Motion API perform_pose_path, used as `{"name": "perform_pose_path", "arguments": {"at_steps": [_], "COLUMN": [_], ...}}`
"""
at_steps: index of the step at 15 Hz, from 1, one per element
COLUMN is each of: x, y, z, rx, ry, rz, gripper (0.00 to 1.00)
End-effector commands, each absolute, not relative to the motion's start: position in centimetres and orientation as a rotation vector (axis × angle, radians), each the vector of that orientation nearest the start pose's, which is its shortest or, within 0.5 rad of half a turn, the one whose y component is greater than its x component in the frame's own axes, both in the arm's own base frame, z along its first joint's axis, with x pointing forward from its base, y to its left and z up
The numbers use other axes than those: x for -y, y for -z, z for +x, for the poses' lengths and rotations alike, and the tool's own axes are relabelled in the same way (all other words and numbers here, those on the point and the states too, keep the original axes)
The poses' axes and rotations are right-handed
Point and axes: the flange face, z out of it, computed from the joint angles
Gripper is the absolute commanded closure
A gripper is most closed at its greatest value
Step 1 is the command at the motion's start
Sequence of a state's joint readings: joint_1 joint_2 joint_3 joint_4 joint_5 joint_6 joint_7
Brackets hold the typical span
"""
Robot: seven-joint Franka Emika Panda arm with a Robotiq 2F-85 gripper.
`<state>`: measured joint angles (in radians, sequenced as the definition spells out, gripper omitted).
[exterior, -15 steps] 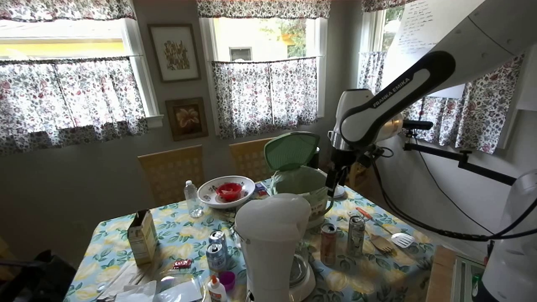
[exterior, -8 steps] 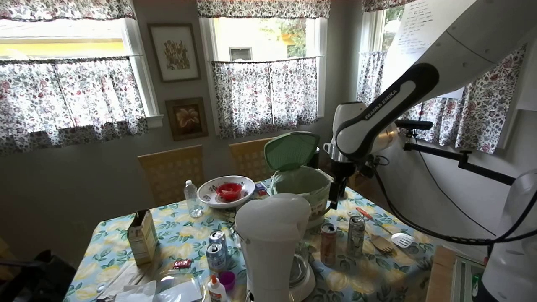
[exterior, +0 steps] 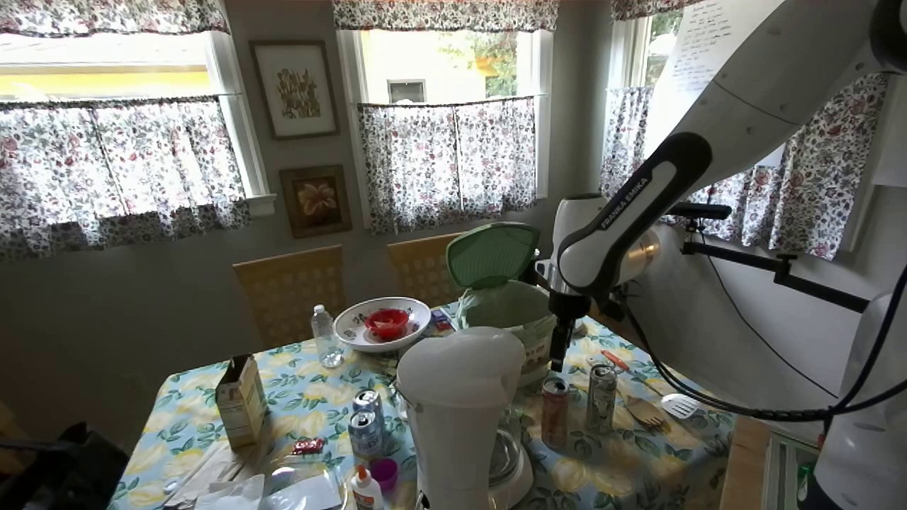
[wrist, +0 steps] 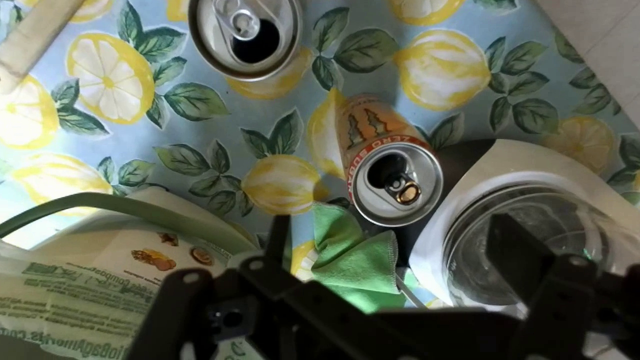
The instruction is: Open the bin and put the cans inside then close the bin.
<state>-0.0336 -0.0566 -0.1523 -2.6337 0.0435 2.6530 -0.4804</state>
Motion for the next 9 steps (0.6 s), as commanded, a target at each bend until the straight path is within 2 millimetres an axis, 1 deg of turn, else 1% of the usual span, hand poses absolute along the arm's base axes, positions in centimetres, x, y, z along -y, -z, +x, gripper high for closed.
{"name": "perform_pose_path", "arguments": {"at_steps": [1,4,9], "x": [7.4,6.8,6.3], "y": [-25.3,-24.1,-22.6], "z": [42.7,42.7,42.7], "rx": [0.443,0.478,0.538], "ry": [0.156,0.137,0.132], "rz": [-3.123,-3.120,-3.109], "gripper": [0.00,0.00,0.00]}}
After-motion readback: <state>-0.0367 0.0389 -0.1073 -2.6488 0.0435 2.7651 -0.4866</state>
